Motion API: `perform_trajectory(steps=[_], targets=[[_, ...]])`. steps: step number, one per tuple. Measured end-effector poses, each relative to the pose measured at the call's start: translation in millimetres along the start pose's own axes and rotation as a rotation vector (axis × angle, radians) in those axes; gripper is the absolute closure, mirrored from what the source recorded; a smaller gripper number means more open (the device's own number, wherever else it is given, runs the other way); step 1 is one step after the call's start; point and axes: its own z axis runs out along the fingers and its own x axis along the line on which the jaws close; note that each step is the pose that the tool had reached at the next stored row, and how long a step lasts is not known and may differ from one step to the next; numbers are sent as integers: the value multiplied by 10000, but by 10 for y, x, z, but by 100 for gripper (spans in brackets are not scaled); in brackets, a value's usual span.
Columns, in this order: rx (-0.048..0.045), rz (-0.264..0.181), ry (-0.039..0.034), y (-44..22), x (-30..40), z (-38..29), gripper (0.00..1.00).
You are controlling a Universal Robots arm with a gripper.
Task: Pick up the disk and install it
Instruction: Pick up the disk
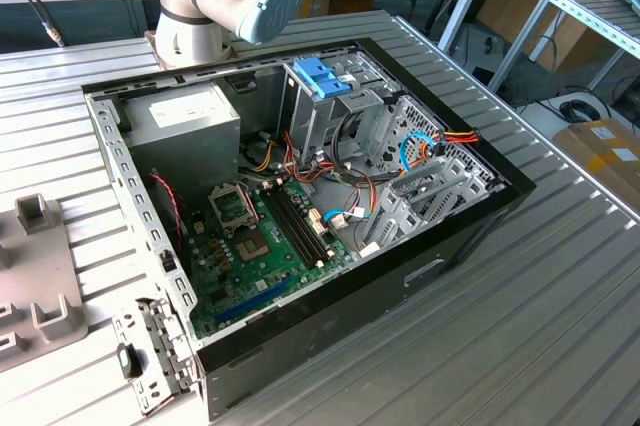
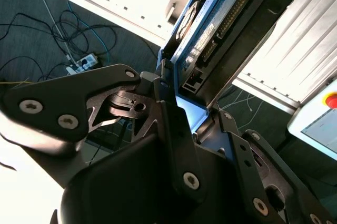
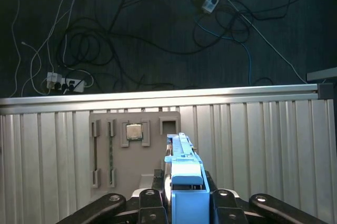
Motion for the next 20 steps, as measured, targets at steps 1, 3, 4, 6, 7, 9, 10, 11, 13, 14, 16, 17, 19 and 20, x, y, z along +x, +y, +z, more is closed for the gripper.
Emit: perform_trajectory(steps=[1,3,4,6,7,9,10,11,13,14,16,17,19,20], targets=[[0,0,0,0,2,0,63],[0,0,0,-1,6,0,63],[0,0,0,-2,8,0,63],[1,0,0,-3,9,0,63],[1,0,-1,-5,10,0,63],[1,0,0,-9,10,0,63],[0,0,0,-12,11,-1,63],[0,0,0,-15,11,-1,63],[0,-1,0,-25,12,-1,63],[-1,0,1,-32,12,-2,63],[0,0,1,-45,12,-2,63],[0,0,2,-49,12,-2,63],[0,0,5,-62,11,-3,63],[1,0,6,-68,11,-3,63]])
